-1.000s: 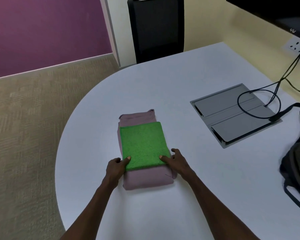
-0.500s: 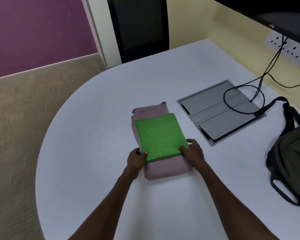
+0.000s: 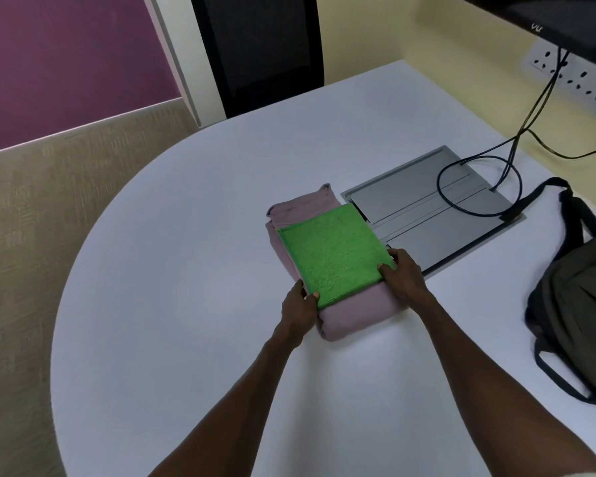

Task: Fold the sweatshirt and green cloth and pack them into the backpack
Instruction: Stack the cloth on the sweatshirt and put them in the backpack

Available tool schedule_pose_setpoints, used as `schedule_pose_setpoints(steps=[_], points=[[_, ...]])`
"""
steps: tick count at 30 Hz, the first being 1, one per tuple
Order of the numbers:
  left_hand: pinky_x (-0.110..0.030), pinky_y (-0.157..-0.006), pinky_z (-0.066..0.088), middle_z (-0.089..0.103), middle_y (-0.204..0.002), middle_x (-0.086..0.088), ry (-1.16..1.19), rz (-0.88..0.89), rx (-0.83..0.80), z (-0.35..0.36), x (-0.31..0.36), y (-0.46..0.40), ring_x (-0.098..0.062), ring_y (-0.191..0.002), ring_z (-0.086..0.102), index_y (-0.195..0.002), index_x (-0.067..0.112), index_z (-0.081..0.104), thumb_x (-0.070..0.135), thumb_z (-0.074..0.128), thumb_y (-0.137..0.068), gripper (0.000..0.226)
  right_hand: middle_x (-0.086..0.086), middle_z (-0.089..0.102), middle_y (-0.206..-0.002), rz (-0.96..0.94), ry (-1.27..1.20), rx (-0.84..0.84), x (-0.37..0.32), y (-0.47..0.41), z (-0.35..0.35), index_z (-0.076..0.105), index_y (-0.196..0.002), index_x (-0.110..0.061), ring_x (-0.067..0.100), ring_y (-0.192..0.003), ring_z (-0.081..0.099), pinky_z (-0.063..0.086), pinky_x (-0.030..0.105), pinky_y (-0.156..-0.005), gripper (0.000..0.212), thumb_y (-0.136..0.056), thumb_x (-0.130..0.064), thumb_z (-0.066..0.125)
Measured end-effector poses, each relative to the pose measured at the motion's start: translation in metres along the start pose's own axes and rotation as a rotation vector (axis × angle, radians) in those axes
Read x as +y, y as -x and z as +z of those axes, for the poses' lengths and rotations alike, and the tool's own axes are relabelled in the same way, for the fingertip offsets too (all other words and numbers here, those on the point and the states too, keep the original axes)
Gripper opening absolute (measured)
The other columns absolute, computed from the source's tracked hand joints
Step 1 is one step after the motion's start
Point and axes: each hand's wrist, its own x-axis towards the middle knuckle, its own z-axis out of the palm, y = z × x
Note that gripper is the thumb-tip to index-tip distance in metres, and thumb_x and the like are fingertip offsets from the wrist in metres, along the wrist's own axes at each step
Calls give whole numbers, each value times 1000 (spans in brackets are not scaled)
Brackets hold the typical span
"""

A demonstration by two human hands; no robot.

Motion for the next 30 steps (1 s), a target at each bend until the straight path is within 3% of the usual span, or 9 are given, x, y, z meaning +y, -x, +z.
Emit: schedule_pose_setpoints(steps=[4,8,12,17,20,26,30], points=[[-52,-98,51,64,-125,-6,-23,-34,-8,0,2,1,-31,-117,60,-129,21,56,35,48,-83,49,13,53,-141,7,-34,0,1,4,-3,48,-141,-12,33,-127,49,41,45,-104,54,-95,-37,60],[-44,-90,47,61,-119,-26,-159,-46,80,-5,8,17,-43,-114,56,-109,1,52,29,47,-100,30,17,52,-140,36,-35,110,3,14,-5,47,-142,-10,36,-130,46,40,51,-105,56,-97,-44,53],[-46,-102,39,51,-135,-30,-289,-1,162,-18,1,32,-45,-128,45,-130,-12,44,25,45,-102,46,19,50,-140,-11,68,189,2,41,-3,44,-142,-9,36,-131,42,39,54,-102,55,-97,-39,55],[-35,-105,36,48,-146,-21,-391,110,190,-37,0,60,-35,-135,45,-143,-3,40,20,45,-103,47,20,52,-133,-258,237,293,3,86,2,48,-135,-2,40,-125,46,45,54,-93,51,-93,-29,62],[-35,-114,29,36,-155,-21,-524,226,191,-47,-6,78,-32,-143,35,-151,-3,29,20,44,-104,54,25,51,-137,-316,320,314,6,109,7,50,-133,1,43,-126,48,47,55,-96,54,-90,-26,66],[-34,-121,11,10,-164,-15,-695,426,235,-55,-23,120,-28,-153,6,-155,0,14,21,37,-106,58,29,56,-131,-382,439,265,18,155,16,55,-130,2,45,-119,57,52,56,-90,58,-92,-41,47],[-34,-120,10,14,-161,-22,-731,582,315,-57,-27,141,-35,-151,11,-152,-6,20,14,43,-104,57,27,56,-134,-424,451,295,21,184,12,55,-132,0,44,-121,56,50,58,-93,58,-86,-31,72]])
